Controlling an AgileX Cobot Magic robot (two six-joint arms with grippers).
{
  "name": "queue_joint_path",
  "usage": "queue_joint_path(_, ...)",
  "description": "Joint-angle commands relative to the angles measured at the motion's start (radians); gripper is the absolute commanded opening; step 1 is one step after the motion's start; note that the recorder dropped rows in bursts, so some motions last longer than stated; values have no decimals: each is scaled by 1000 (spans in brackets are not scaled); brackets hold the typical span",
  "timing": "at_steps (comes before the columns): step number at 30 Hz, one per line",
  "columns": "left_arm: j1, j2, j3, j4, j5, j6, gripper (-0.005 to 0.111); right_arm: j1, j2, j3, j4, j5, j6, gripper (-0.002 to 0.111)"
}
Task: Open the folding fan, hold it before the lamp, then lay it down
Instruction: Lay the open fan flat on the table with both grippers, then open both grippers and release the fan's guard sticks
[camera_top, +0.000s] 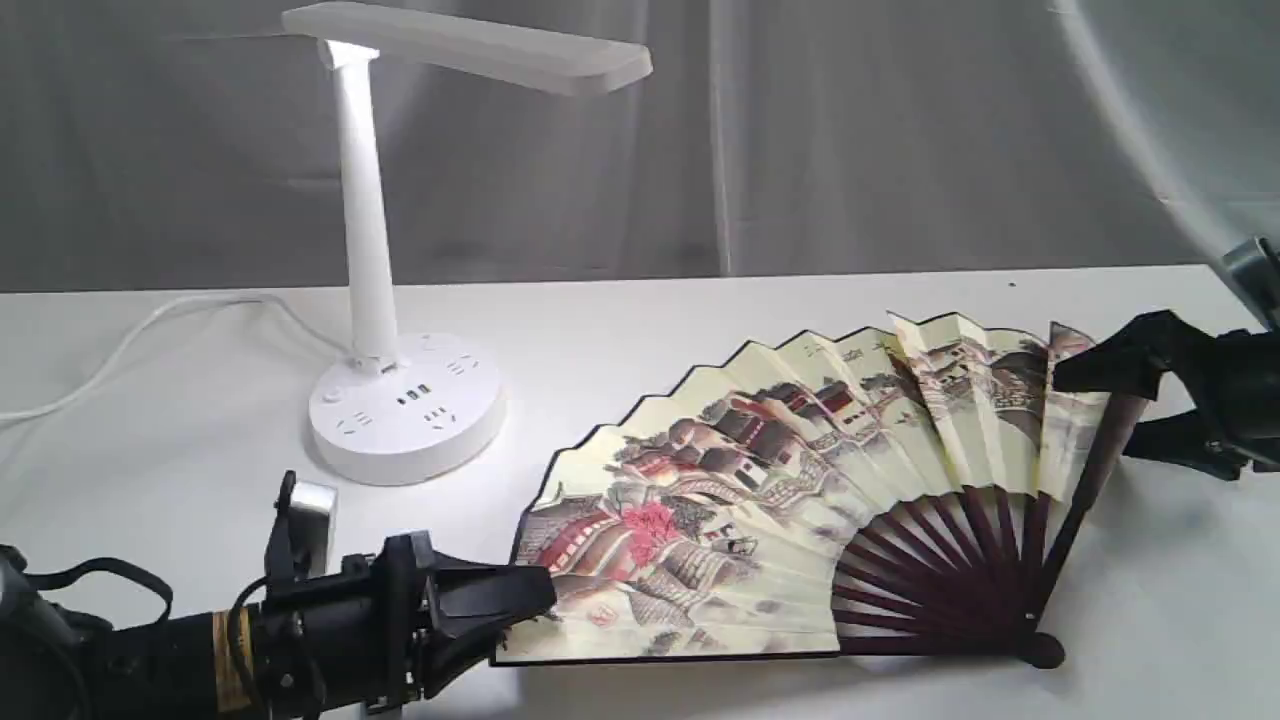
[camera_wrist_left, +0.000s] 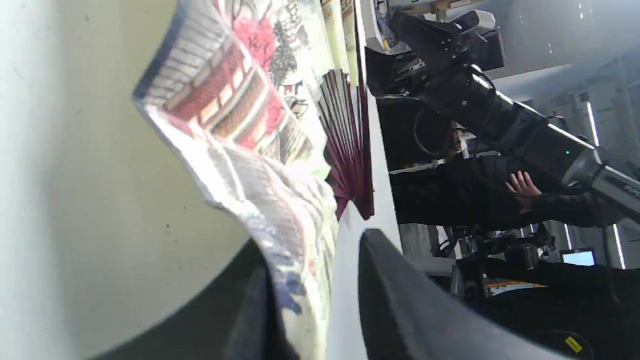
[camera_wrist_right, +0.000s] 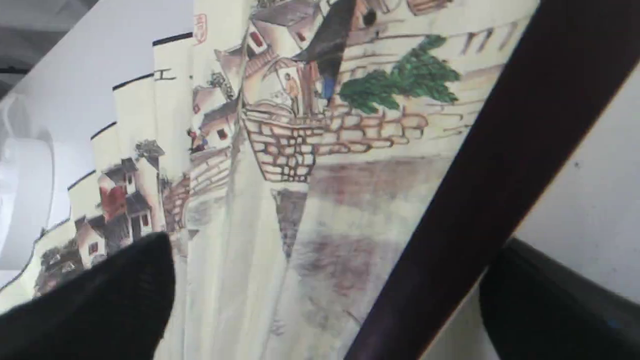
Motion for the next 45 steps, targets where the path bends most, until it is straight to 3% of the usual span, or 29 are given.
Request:
queue_joint_path(1, 33, 13, 3, 40, 55, 19, 28, -7, -58, 4, -68, 3, -17, 87)
queue_joint_path(4, 77, 13, 3, 90, 55, 19, 39, -7, -97, 4, -133, 3, 6, 92)
queue_joint_path(9, 132, 13, 3, 129, 55, 19, 83, -7, -116, 4, -179, 2, 18, 98)
queue_joint_path(15, 135, -18, 1, 170, 55, 18, 84, -7, -116, 4, -159, -9, -28, 98)
queue_joint_path(25, 135, -235, 1, 328, 55, 19, 84, -7, -116, 4, -87, 55, -91, 98)
queue_joint_path(29, 135, -306, 1, 343, 55, 19, 76, -7, -116, 4, -47, 99, -133, 98)
queue_joint_path(37, 135, -418, 1, 343, 55, 50, 31, -7, -116, 4, 0, 149, -177, 96)
queue_joint_path(42, 135, -478, 1, 343, 55, 64, 15, -7, -116, 4, 25, 149, -178, 75)
queue_joint_path(45, 135, -517, 1, 343, 147, 64, 13, -7, -116, 4, 41, 157, -179, 53)
